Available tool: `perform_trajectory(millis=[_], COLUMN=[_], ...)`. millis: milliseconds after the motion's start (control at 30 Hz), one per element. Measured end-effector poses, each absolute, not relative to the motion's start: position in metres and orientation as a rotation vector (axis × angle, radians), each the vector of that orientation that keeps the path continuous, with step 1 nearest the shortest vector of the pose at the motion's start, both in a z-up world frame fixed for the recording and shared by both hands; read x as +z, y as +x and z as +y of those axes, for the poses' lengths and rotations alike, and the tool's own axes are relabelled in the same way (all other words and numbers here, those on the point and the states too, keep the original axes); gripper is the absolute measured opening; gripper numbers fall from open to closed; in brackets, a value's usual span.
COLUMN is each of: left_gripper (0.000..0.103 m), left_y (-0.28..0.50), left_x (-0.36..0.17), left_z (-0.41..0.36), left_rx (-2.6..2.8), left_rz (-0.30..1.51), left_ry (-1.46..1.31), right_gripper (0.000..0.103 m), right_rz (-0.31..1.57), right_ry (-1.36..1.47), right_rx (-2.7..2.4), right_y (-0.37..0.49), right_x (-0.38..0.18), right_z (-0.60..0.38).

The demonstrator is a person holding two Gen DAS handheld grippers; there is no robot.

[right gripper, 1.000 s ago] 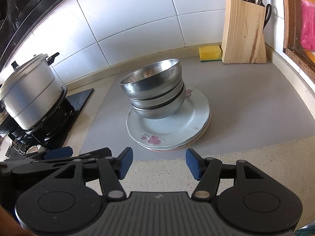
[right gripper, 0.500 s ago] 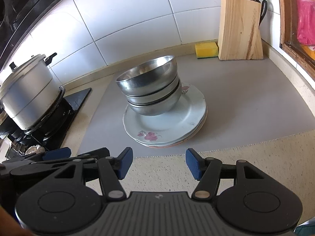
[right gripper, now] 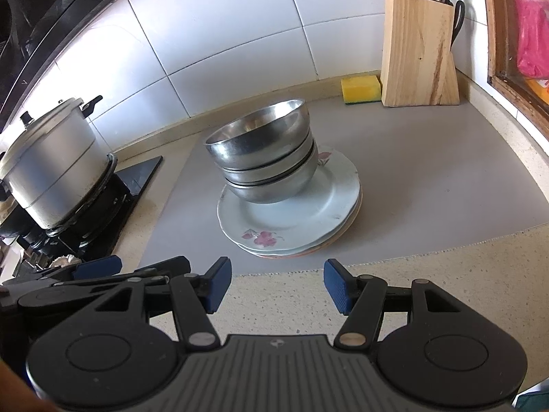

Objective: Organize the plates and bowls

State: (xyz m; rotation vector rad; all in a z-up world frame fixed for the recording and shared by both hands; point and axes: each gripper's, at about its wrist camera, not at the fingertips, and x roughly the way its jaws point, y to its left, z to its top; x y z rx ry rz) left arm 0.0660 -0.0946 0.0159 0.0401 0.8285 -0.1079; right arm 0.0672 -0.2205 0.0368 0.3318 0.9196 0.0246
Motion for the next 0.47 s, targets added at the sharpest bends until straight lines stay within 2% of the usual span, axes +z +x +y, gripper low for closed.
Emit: perform_trajectory(millis=[467], left_gripper=[0.089], left_y=[0.0643], left_x=[0.0158], left_z=[-0.093], left_rx=[-0.098], left_rz=[0.765], left_ry=[0.056], right_gripper=[0.044], right_rz=[0.915], right_ry=[0.336], right_rx=[0.025], right_y=[0.0708], right_x=[0.0344], right_z=[-0.2214])
